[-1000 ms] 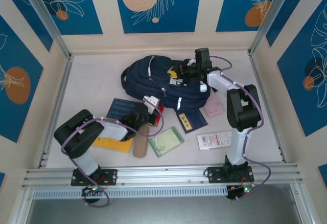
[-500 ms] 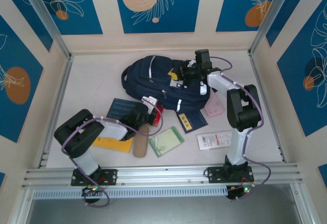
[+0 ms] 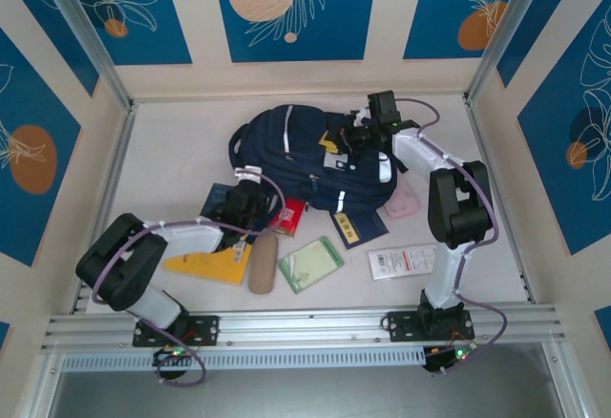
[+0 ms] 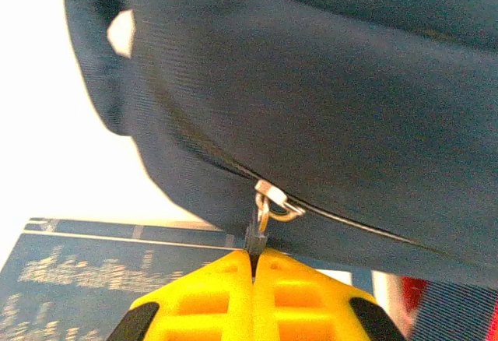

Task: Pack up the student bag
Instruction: Unzip the student bag at the top-center of the table, then place the student bag at the top-center of the table.

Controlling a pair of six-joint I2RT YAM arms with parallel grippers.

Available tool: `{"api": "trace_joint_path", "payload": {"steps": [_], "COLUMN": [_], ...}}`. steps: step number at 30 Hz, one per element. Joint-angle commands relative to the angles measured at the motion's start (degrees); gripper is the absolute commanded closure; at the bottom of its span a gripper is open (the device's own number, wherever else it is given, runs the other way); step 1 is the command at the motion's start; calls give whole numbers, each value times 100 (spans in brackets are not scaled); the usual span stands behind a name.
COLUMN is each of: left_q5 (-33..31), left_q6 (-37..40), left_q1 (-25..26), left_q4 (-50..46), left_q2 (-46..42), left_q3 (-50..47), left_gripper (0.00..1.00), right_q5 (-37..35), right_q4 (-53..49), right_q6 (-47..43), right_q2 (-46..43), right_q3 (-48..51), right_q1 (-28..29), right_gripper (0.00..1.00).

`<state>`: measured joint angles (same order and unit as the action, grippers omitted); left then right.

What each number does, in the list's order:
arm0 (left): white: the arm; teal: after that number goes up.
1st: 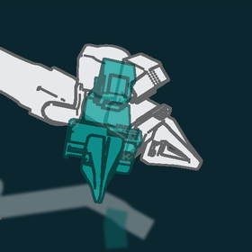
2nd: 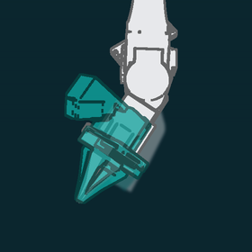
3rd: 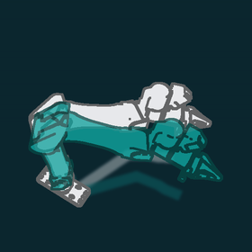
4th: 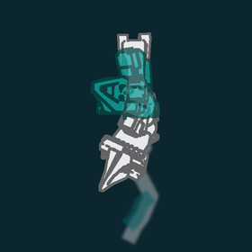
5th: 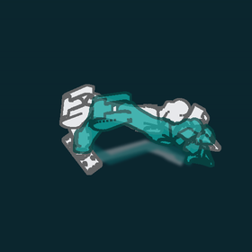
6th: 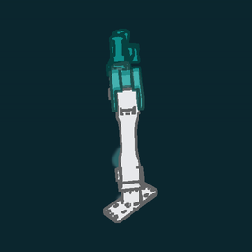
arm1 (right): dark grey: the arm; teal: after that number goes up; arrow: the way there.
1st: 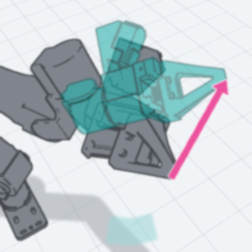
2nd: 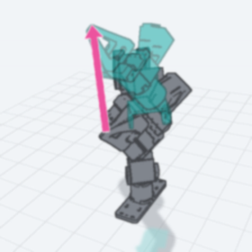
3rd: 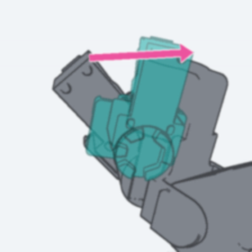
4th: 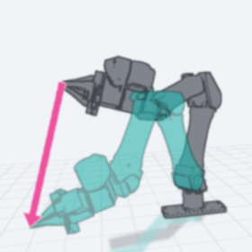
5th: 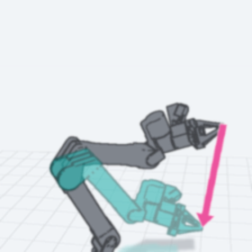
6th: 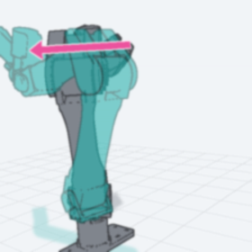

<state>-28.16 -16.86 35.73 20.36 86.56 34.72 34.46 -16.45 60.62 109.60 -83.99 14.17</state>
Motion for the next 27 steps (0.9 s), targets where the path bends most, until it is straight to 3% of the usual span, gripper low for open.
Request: {"api": "trace_joint_path", "payload": {"steps": [1,5,11,16,20,23,27], "left_q5": [-207,323,1780,2586,3394,3633,3624], "left_q6": [-574,-649,-1108,-962,-1062,-814,-959], "left_q1": [-289,-411,-391,-342,-94,146,323], "left_q4": [-746,-1322,-2299,-3357,-3980,-4484,-4429], "left_q2": [-414,-698,-1229,-2156,-2458,-2375,-2380], "left_q3": [130,364,559,477,281,407,369], "left_gripper": [100,100,100,100,100,100,100], "right_q5": [313,42,-799,-1583,-1992,-2106,-2331], "right_q4": [-725,-1611,-2895,-3581,-3657,-3562,-3492], "right_q6": [-865,-1670,-2608,-3175,-3165,-3056,-2945], "right_q2": [-257,-85,251,355,410,415,358], "right_q3": [-542,-1200,-2443,-3120,-3069,-2864,-2656], "right_q1": [-32,43,301,494,573,591,595], "right_gripper": [100,100,100,100,100,100,88]}}
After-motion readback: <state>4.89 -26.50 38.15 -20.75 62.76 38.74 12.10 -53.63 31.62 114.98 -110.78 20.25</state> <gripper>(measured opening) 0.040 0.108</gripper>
